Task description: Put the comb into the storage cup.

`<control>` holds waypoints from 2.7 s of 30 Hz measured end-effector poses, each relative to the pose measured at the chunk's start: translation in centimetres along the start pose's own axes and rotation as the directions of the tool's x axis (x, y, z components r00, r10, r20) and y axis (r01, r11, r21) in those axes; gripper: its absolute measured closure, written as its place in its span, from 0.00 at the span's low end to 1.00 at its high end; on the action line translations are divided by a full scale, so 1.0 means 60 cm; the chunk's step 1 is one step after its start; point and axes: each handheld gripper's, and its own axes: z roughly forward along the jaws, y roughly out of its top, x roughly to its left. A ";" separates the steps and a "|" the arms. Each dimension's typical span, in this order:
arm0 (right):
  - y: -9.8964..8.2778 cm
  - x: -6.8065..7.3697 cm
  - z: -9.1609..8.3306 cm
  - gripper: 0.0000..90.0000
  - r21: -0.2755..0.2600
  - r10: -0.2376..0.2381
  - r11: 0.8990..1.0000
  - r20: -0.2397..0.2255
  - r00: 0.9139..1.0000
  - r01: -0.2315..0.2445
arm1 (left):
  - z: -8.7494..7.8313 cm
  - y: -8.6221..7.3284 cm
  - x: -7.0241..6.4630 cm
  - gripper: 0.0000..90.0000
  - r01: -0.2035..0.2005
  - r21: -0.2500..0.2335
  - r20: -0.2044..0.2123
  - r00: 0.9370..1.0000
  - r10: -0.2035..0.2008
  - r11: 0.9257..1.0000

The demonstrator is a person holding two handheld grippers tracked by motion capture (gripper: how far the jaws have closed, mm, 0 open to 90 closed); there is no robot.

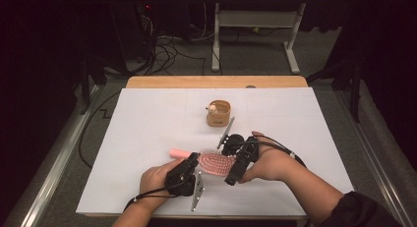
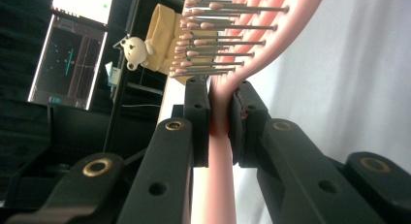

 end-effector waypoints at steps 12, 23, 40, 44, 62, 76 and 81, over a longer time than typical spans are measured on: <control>-0.028 -0.014 0.004 0.01 0.011 0.011 1.000 0.016 1.000 -0.011 | 0.001 -0.008 0.004 0.89 0.027 0.008 -0.009 1.000 -0.027 1.000; -0.060 -0.033 0.020 0.02 0.028 0.021 0.999 0.050 0.999 -0.023 | 0.001 -0.013 0.009 0.89 0.049 0.016 -0.005 0.999 -0.049 0.999; -0.116 -0.065 0.068 0.02 0.074 0.067 0.995 0.066 0.996 -0.072 | 0.000 -0.021 0.018 0.89 0.095 0.014 -0.004 0.995 -0.095 0.995; -0.129 -0.070 0.076 0.02 0.085 0.070 0.993 0.076 0.995 -0.077 | 0.002 -0.026 0.021 0.89 0.130 0.017 0.004 0.992 -0.130 0.991; -0.172 -0.091 0.079 0.02 0.036 0.126 0.991 0.130 0.984 -0.132 | 0.003 -0.036 0.031 0.89 0.202 0.013 0.032 0.979 -0.203 0.979; -0.181 -0.097 0.084 0.02 -0.037 0.163 0.987 0.123 0.979 -0.160 | -0.003 -0.054 0.055 0.89 0.348 -0.011 0.055 0.936 -0.347 0.937; -0.183 -0.098 0.087 0.02 -0.068 0.180 0.983 0.119 0.976 -0.173 | -0.004 -0.062 0.063 0.89 0.400 -0.013 0.061 0.915 -0.398 0.916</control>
